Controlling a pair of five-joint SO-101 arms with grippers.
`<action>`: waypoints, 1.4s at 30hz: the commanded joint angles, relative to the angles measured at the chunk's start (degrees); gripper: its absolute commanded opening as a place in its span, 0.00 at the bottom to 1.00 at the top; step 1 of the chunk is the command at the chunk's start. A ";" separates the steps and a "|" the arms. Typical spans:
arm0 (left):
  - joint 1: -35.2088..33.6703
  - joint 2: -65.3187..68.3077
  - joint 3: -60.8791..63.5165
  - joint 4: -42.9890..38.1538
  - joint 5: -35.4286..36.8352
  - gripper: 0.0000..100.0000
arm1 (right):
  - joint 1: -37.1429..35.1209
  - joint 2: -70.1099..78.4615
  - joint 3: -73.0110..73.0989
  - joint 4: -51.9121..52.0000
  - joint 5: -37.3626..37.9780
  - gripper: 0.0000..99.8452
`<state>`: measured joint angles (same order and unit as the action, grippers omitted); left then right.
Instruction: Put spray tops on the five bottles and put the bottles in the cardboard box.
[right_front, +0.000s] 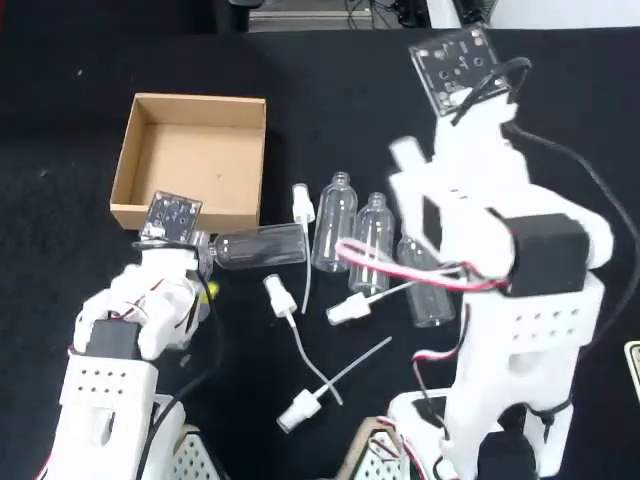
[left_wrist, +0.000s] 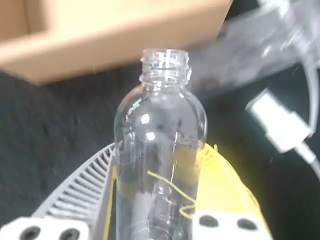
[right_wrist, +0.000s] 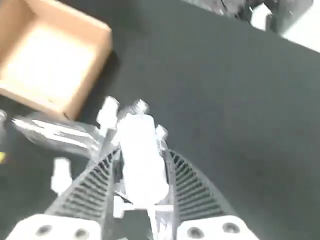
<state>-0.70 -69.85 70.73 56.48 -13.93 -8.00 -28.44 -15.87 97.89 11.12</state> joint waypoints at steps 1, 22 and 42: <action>3.91 -7.30 -4.35 -1.49 0.62 0.04 | -4.48 2.42 -4.26 -4.22 -6.24 0.01; 12.00 -33.05 16.31 -21.89 0.70 0.04 | -15.91 -1.80 -4.09 -28.66 -21.01 0.01; 23.43 -34.64 26.68 -32.35 0.26 0.04 | -24.79 -2.07 -4.00 -37.63 -21.01 0.01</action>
<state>22.42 -103.78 96.13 25.10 -14.02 -32.18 -28.62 -17.19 62.20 -10.07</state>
